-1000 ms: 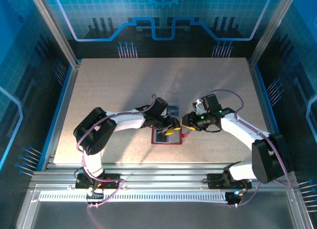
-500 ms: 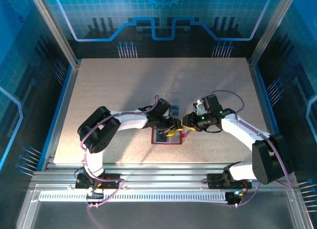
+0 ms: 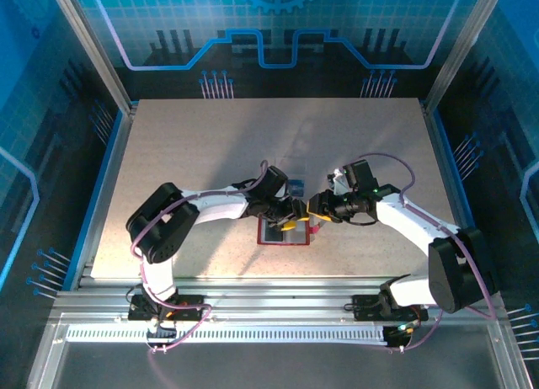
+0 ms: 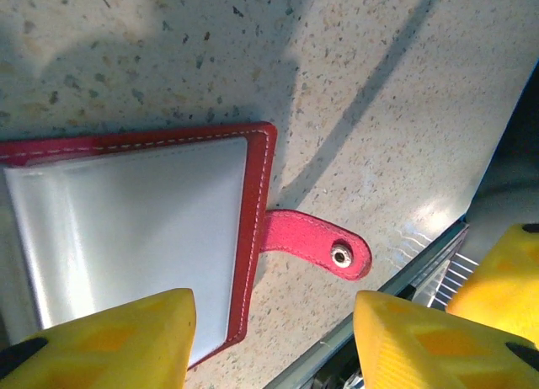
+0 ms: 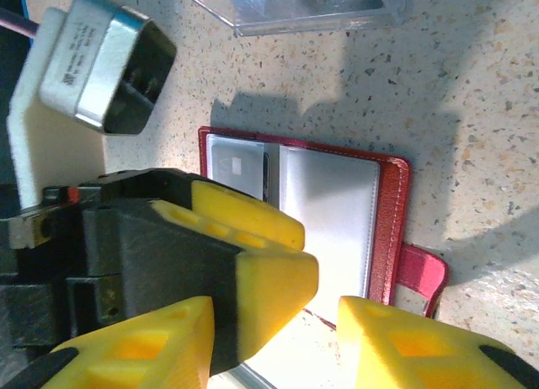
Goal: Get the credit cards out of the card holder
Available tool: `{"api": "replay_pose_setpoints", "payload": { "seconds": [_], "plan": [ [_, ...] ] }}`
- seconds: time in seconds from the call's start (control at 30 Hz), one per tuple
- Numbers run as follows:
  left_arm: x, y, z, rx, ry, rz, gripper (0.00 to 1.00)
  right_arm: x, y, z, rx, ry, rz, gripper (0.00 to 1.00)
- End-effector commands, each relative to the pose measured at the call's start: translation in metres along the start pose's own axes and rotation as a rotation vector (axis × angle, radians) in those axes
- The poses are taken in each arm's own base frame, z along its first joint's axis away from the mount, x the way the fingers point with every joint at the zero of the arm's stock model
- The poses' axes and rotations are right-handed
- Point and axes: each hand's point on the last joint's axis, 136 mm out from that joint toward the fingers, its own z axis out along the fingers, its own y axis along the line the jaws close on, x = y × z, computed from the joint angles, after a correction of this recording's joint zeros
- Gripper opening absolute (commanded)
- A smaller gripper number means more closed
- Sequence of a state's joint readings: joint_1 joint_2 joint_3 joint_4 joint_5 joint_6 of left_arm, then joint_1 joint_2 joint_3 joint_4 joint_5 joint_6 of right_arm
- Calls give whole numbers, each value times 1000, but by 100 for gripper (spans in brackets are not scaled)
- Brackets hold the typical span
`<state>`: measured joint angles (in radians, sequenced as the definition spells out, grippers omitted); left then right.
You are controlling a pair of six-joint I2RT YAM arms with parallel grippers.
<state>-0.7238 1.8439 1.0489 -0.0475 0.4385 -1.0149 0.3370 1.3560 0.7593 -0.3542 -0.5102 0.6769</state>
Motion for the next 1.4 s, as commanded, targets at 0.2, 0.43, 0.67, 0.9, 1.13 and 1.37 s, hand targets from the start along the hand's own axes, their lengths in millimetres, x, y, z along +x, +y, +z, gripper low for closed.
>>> {"api": "replay_pose_setpoints", "payload": {
  "seconds": [0.2,0.43,0.67,0.9,1.13,1.37],
  "plan": [
    [-8,4,-34,31,-65,-2,54,-5,6,7,-12,23,12,43],
    [-11,22,-50,27,-97,-32,54,-5,13,19,-13,50,2,43],
    [-13,37,-63,23,-125,-59,52,-5,23,36,-15,79,-13,42],
    [-13,52,-69,13,-139,-90,43,6,27,56,-14,125,-21,39],
    [-11,61,-64,9,-130,-100,32,13,30,71,-16,148,-20,36],
    [-10,70,-60,-10,-130,-109,22,19,34,84,-25,166,-22,33]
  ]
}}
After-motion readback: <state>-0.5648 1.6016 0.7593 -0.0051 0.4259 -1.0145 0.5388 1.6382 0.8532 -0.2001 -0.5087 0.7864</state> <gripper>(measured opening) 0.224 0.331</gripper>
